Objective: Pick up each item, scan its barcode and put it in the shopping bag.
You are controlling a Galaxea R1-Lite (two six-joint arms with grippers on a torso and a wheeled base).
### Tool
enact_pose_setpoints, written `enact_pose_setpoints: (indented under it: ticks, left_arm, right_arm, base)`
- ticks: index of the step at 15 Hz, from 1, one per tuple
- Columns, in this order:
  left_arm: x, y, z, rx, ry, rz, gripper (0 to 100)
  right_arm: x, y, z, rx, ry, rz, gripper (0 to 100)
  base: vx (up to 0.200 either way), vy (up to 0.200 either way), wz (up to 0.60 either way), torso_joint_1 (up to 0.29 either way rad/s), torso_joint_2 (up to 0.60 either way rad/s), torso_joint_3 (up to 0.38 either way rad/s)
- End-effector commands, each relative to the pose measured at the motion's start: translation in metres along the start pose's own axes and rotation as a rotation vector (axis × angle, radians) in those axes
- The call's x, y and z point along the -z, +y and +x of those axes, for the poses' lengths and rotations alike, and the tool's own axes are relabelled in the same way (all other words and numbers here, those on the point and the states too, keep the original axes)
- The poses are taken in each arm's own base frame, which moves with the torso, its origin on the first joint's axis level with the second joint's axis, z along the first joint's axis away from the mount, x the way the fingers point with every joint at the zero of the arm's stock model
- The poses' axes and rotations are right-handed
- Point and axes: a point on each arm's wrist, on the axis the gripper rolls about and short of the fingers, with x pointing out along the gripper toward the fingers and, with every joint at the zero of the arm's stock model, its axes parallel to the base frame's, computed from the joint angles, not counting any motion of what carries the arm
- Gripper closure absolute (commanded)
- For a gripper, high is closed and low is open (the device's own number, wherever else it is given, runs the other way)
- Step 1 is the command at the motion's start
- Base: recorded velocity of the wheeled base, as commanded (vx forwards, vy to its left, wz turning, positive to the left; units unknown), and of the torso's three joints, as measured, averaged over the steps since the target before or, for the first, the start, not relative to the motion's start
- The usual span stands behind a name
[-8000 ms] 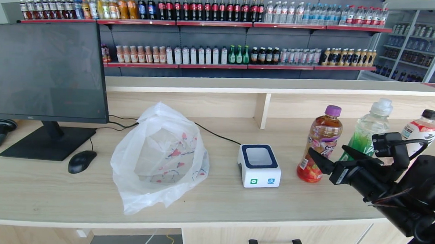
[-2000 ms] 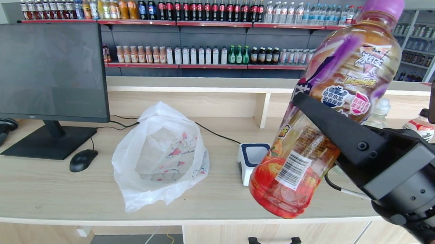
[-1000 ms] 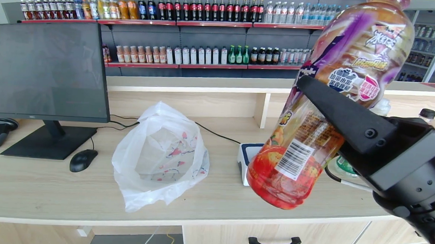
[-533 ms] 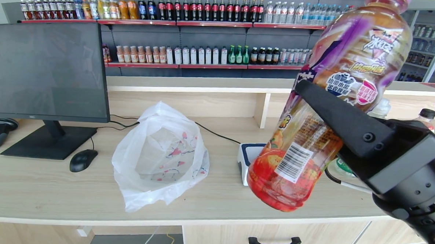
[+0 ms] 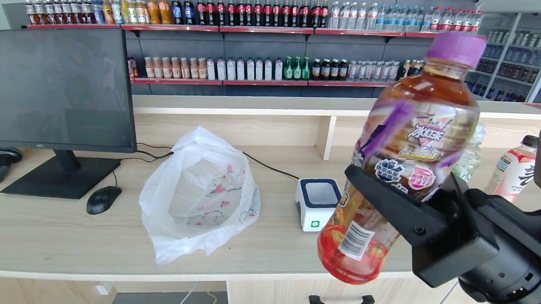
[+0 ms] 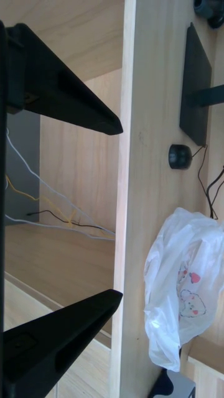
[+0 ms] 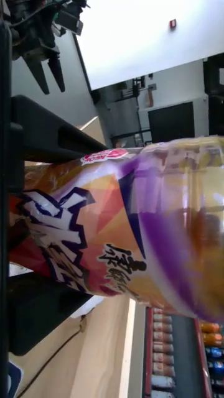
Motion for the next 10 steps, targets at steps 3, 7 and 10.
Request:
enact_pose_setpoints:
  ticks: [3,7,10]
  left_arm:
    - [0.0,0.0,0.0,0.0,0.0,0.0,0]
    - [0.0,0.0,0.0,0.001,0.0,0.002,0]
    - [0.0,0.0,0.0,0.001,0.0,0.003,0]
  right_arm:
    - [0.02,0.0,-0.029,0.066,0.121,-0.066,100]
    - [0.016,-0.017,-0.029,0.308,0.093,-0.173,100]
    - [0.021,-0.038,-0.035,0.459,0.124,-0.211,100]
  base:
    - [0.0,0.0,0.0,0.0,0.0,0.0]
    - [0.0,0.0,0.0,0.0,0.0,0.0]
    - [0.0,0.0,0.0,0.0,0.0,0.0]
